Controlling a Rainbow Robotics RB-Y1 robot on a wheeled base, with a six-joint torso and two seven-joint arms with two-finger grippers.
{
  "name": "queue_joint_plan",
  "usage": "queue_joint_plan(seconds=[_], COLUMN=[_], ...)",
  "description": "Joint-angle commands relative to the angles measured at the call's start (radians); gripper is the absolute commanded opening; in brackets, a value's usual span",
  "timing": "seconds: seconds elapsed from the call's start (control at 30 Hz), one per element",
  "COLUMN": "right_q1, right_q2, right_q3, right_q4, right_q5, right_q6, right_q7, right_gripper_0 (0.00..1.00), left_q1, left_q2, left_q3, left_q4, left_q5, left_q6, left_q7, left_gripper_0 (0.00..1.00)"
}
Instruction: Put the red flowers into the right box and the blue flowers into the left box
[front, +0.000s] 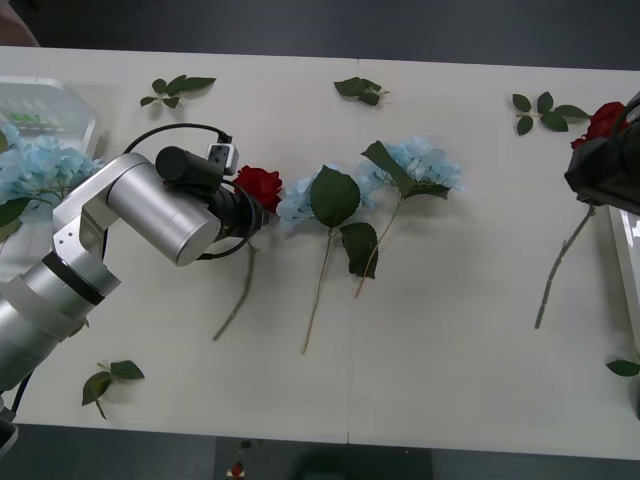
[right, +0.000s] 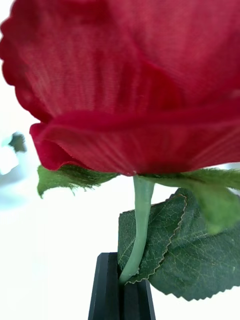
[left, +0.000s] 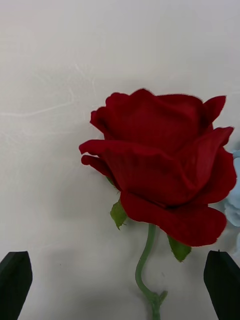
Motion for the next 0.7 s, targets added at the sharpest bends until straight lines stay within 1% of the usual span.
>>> queue_joint_plan(seconds=[0.03, 0.23, 0.33, 0.4, 0.47, 0.5, 0.53, 0.57, 0.63, 0.7], right_q1=[-0.031, -0.031, -0.031, -0.032, -0.035, -0.035, -0.035, -0.035, -0.035, -0.035], right_q2=[-0.044, -0.087, -0.102, -0.118, -0.135, -0.141, -0.153, -0.159, -0.184, -0.196], right_q3=[-0.129, -0.263, -0.312, -0.348, -0.382, -0.391, -0.41, -0.416, -0.425, -0.425], right_q4=[0.056, 0.165, 0.212, 0.251, 0.3, 0.314, 0.349, 0.366, 0.426, 0.469], right_q5=[0.0, 0.027, 0.042, 0.06, 0.077, 0.082, 0.089, 0.093, 0.109, 0.117], right_q6=[0.024, 0.027, 0.023, 0.017, 0.0, -0.006, -0.025, -0.034, -0.083, -0.118], right_q7=[0.19, 0.363, 0.436, 0.491, 0.555, 0.572, 0.612, 0.627, 0.684, 0.716], right_gripper_0=[0.0, 0.0, 0.0, 0.0, 0.0, 0.0, 0.0, 0.0, 0.0, 0.0], left_q1=[-0.047, -0.07, -0.07, -0.07, -0.07, -0.068, -0.068, -0.068, -0.07, -0.07], left_q2=[-0.039, -0.069, -0.072, -0.075, -0.075, -0.075, -0.075, -0.075, -0.073, -0.073], left_q3=[-0.01, -0.034, -0.034, -0.039, -0.048, -0.048, -0.048, -0.051, -0.059, -0.059], left_q4=[0.05, 0.116, 0.123, 0.126, 0.134, 0.134, 0.135, 0.137, 0.145, 0.145], left_q5=[-0.017, -0.043, -0.043, -0.042, -0.046, -0.046, -0.045, -0.043, -0.045, -0.045], left_q6=[-0.039, -0.067, -0.072, -0.073, -0.072, -0.072, -0.072, -0.072, -0.072, -0.073], left_q7=[-0.059, -0.065, -0.068, -0.071, -0.071, -0.071, -0.071, -0.071, -0.071, -0.071], left_gripper_0=[1.0, 1.0, 1.0, 0.98, 0.88, 0.85, 0.78, 0.75, 0.65, 0.62])
